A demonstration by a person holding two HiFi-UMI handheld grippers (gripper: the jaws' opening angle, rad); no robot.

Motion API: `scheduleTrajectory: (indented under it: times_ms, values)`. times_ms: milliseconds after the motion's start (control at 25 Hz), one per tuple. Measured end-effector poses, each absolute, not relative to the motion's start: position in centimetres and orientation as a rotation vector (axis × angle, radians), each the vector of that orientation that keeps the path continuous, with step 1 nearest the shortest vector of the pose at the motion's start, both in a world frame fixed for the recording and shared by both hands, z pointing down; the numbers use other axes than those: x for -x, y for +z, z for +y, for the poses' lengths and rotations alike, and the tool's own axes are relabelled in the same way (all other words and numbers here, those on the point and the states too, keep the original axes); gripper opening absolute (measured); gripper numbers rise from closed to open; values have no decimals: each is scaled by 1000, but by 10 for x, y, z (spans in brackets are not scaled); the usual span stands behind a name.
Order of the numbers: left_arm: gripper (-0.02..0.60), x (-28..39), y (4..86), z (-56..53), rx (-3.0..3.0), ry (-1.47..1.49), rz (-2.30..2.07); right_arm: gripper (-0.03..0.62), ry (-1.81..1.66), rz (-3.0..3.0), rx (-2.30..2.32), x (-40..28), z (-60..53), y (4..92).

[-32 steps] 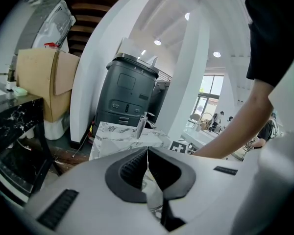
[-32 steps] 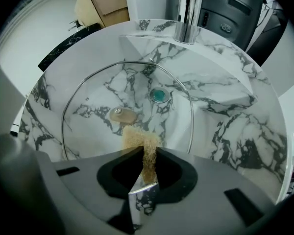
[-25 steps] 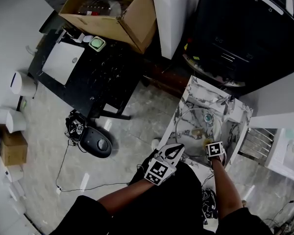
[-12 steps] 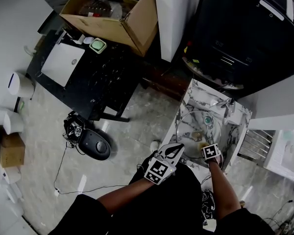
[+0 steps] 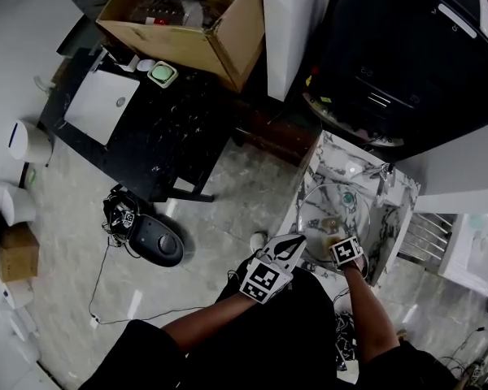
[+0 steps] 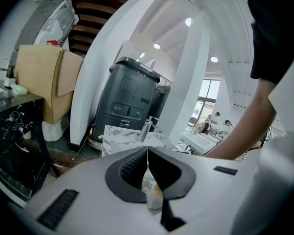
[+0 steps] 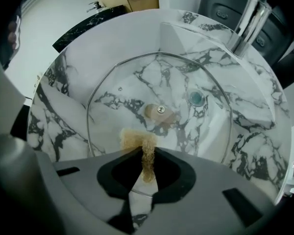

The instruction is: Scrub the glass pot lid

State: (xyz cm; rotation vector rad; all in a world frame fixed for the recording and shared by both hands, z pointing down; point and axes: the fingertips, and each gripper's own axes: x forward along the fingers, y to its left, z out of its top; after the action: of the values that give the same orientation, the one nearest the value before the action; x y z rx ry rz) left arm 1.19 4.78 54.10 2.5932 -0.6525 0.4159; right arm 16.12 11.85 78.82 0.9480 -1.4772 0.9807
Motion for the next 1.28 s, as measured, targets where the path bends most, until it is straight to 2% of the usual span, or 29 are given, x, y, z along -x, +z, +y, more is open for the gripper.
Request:
scheduleTrajectory:
  times_ms: [240,440,680,960,1280]
  values:
    - [17,0,540,40,-2598,403,-643,61,992,-1484,-921,-141,112,791]
    - [17,9,540,27,-2602,401,-655,62,1138,-1520,-870,-106,115,790]
    - [17,14,541,16,-2605,395,-630,61,1099,-1402,-856,-116,115,790]
    - [17,16,542,2,-2610,392,-606,61,1129,-1513,-831,-83,93,789]
    - [17,19,546,-10,-2608,390,-583,63,1079,-1389,-814,-96,84,789]
